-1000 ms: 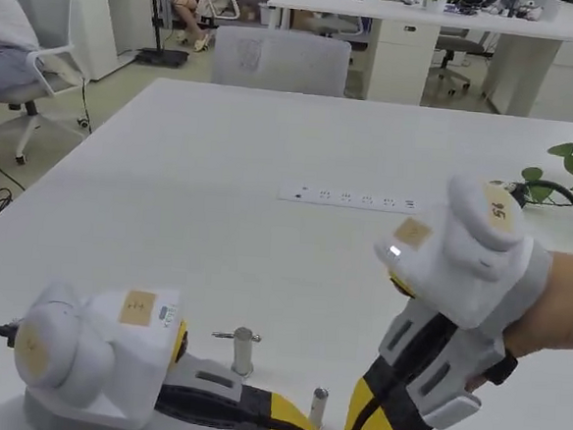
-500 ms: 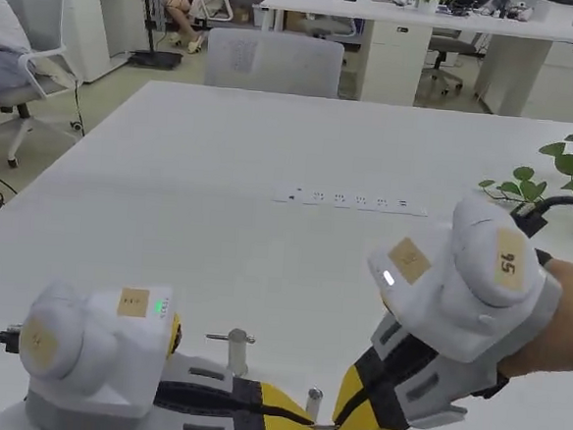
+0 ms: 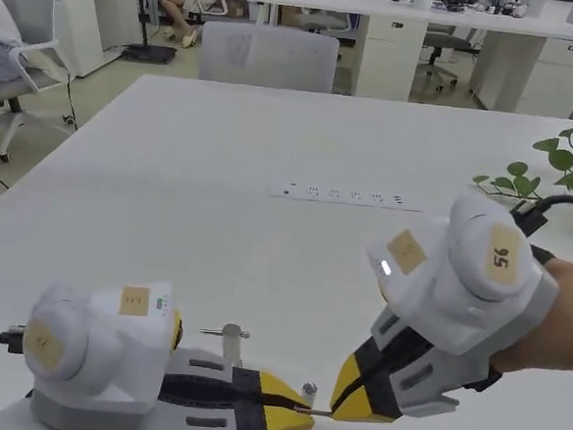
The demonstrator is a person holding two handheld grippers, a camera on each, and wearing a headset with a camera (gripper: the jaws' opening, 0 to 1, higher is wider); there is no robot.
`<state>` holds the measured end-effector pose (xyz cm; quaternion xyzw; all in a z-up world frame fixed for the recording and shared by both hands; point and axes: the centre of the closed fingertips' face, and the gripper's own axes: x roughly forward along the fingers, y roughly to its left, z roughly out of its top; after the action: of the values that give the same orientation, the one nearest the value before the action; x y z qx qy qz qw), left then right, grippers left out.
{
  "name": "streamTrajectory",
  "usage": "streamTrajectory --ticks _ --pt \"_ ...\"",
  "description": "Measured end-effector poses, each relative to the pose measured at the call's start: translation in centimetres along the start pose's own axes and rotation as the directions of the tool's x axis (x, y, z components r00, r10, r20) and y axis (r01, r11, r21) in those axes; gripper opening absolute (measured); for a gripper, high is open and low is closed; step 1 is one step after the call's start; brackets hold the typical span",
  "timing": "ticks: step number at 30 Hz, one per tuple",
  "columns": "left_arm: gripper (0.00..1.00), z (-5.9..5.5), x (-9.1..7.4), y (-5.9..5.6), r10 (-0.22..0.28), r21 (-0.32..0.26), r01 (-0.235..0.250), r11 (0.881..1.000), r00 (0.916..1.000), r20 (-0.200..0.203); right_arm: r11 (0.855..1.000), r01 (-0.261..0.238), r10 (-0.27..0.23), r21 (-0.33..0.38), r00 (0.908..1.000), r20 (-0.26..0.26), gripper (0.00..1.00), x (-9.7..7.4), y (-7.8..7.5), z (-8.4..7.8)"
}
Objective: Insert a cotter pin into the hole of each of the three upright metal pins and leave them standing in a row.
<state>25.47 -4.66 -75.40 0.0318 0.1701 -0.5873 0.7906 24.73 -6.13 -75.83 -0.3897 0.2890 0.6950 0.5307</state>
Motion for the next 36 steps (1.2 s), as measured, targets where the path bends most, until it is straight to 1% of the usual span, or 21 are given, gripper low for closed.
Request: streamTrajectory --ticks 2,3,5,7,10,13,16,17,20,22,24,26,28,30,32,36 --pt "0.10 -0.2 0.0 0.3 0.004 -0.008 -0.004 1.000 1.0000 0.000 1.000 0.009 -0.008 0.011 0.9999 -0.007 0.01 0.0 -0.1 -0.4" --pt "0.11 -0.4 0.0 0.5 0.012 -0.003 -0.012 1.000 0.9999 -0.002 1.000 0.013 -0.013 0.017 0.9998 -0.012 0.01 0.0 -0.2 -0.7" --pt "0.14 -1.0 0.0 1.2 0.038 0.011 -0.037 0.999 0.9991 -0.018 0.999 0.022 -0.022 0.035 0.9996 -0.019 0.01 -0.1 -0.4 -1.1" --pt "0.15 -1.5 0.1 1.8 0.052 0.014 -0.052 0.999 0.9982 -0.028 0.998 0.029 -0.028 0.049 0.9993 -0.024 0.01 -0.1 -0.6 -1.4" --pt "0.20 -2.1 0.2 2.8 0.083 0.033 -0.082 0.996 0.9960 -0.034 0.997 0.039 -0.036 0.068 0.9987 -0.035 0.01 -0.2 -0.8 -2.0" --pt "0.21 -2.4 0.5 3.3 0.096 0.043 -0.094 0.995 0.9946 -0.038 0.995 0.046 -0.042 0.085 0.9979 -0.048 0.01 -0.2 -0.9 -2.6" --pt "0.21 -3.3 1.2 3.9 0.106 0.065 -0.102 0.993 0.9928 -0.056 0.993 0.058 -0.051 0.107 0.9968 -0.061 0.01 -0.3 -1.1 -3.3" --pt "0.21 -3.7 1.4 4.2 0.111 0.069 -0.106 0.992 0.9915 -0.069 0.991 0.063 -0.056 0.114 0.9964 -0.064 0.01 -0.3 -1.2 -3.6" --pt "0.20 -4.4 1.9 4.8 0.122 0.090 -0.114 0.989 0.9892 -0.082 0.988 0.071 -0.061 0.135 0.9952 -0.076 0.01 -0.4 -1.4 -4.1" --pt "0.20 -4.9 2.3 5.2 0.118 0.087 -0.110 0.990 0.9889 -0.090 0.986 0.079 -0.067 0.147 0.9940 -0.086 0.01 -0.4 -1.6 -4.6" --pt "0.19 -5.4 2.5 5.4 0.115 0.106 -0.104 0.989 0.9877 -0.106 0.983 0.087 -0.073 0.161 0.9931 -0.092 0.01 -0.5 -1.8 -4.9" --pt "0.18 -6.0 2.9 5.7 0.108 0.111 -0.095 0.989 0.9872 -0.117 0.978 0.098 -0.081 0.182 0.9917 -0.100 0.01 -0.5 -2.1 -5.4" --pt "0.18 -6.3 3.2 5.9 0.101 0.106 -0.088 0.990 0.9867 -0.127 0.976 0.105 -0.085 0.192 0.9908 -0.105 0.01 -0.4 -2.3 -5.6" --pt "0.18 -6.6 3.4 6.0 0.094 0.100 -0.082 0.992 0.9873 -0.128 0.973 0.110 -0.088 0.203 0.9896 -0.114 0.01 -0.3 -2.4 -5.9" --pt "0.17 -7.1 3.7 6.2 0.097 0.122 -0.080 0.989 0.9848 -0.144 0.971 0.112 -0.088 0.212 0.9891 -0.118 0.01 -0.1 -2.5 -6.2" --pt "0.14 -7.0 4.1 6.1 0.080 0.129 -0.063 0.990 0.9873 -0.137 0.968 0.107 -0.081 0.225 0.9892 -0.123 0.01 0.2 -2.6 -6.5"
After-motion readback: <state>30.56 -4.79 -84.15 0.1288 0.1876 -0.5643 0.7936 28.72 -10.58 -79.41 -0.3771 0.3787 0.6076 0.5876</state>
